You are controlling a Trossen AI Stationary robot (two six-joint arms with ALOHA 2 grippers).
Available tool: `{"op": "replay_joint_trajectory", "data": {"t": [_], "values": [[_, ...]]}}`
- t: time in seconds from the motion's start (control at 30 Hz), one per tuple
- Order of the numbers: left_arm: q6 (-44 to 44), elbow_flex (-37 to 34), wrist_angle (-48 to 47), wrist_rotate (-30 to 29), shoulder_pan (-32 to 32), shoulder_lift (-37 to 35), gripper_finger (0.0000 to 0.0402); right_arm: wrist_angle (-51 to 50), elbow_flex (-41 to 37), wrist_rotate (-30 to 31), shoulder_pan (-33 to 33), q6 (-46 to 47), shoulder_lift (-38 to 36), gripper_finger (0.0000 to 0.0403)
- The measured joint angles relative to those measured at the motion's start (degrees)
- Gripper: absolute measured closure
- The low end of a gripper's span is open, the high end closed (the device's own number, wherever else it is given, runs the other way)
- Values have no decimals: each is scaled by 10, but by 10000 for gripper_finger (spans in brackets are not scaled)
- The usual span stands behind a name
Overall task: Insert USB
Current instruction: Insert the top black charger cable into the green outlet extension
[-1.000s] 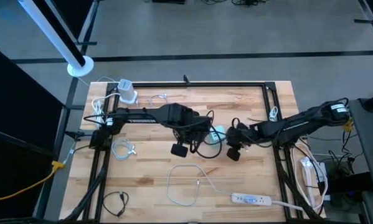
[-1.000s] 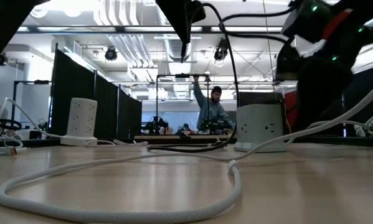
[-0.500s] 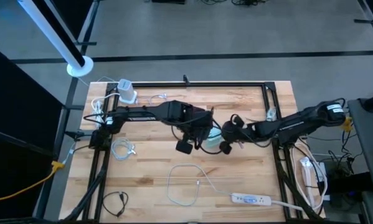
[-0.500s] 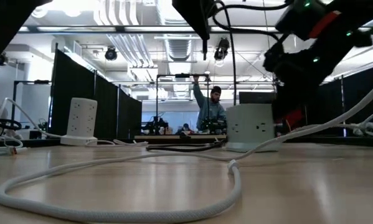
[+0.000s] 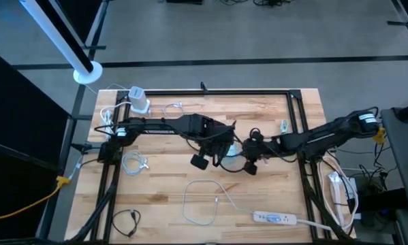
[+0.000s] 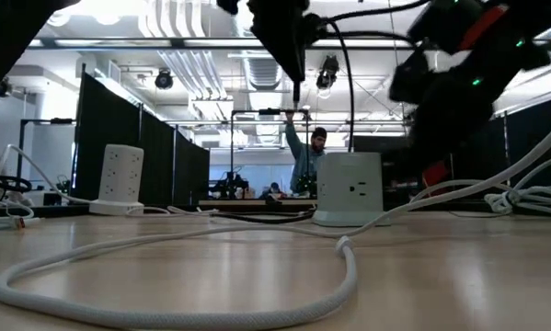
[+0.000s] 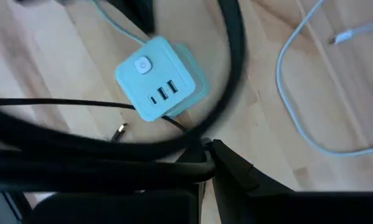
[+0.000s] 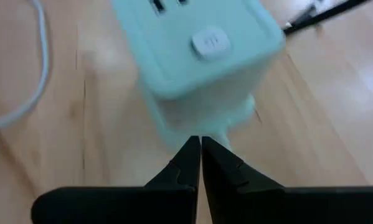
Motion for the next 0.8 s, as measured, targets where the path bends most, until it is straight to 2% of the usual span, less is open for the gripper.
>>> {"op": "replay_joint_trajectory", "data": {"t": [0.17,0.3,0.4,0.5,0.63,0.7,0.8], "values": [[80,-41,50,0,2,1,392,-99,2,-4,11,6,-82,403],[226,-77,130,4,7,1,392,-139,2,-3,19,34,-154,403],[317,-87,155,4,12,1,392,-139,2,-5,22,51,-192,403],[365,-87,158,36,23,1,392,-142,2,-5,24,63,-212,403],[417,-82,155,136,53,1,392,-154,2,-5,24,83,-216,403],[454,-81,152,141,65,1,392,-153,2,-5,24,101,-213,403],[481,-77,148,113,79,1,392,-150,3,-2,26,123,-206,403]]}}
